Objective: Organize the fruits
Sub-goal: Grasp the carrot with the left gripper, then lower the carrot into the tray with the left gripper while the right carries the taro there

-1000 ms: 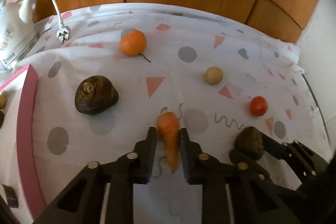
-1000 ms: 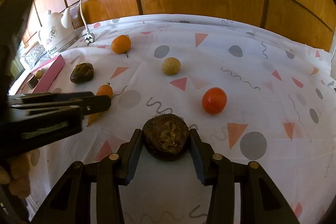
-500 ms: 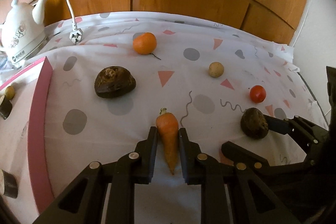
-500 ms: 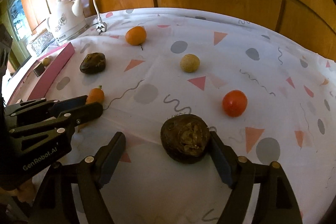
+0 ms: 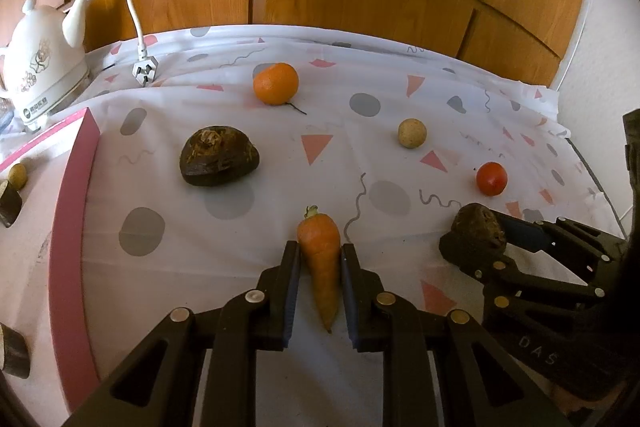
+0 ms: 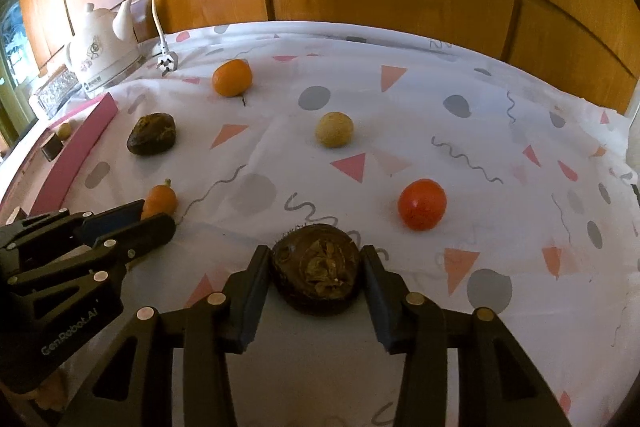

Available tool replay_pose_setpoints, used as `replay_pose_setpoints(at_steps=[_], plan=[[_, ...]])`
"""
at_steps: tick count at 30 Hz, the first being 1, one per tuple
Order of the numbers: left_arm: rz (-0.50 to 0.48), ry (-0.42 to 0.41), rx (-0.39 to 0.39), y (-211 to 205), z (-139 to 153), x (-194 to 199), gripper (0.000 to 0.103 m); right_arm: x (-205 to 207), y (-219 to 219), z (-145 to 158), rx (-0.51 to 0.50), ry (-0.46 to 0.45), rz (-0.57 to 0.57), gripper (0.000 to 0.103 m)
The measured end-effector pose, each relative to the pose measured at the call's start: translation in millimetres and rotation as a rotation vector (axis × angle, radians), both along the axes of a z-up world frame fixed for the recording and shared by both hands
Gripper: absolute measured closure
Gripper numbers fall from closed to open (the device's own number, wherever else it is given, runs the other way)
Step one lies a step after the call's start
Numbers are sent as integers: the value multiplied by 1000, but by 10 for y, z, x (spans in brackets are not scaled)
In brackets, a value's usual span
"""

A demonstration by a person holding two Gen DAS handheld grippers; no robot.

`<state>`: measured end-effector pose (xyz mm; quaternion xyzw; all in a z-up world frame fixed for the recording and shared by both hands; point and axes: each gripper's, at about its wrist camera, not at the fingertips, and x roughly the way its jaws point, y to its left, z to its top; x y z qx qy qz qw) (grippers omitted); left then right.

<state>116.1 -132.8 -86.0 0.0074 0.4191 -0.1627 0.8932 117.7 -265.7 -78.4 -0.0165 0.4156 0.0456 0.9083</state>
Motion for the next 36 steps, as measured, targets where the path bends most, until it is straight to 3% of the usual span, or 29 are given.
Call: replay_pose_setpoints(at_steps=[14,18,36], plan=[[21,42,1,108,127,-97,83,-14,13,-10,-19,-7,-5,57],[30,11,7,212,275,-230,83,-16,23,-11,-27,-8,-5,57],[213,-59,-22,1138,680,-489,83,-26,98,-10,-91,-8,-10,58]])
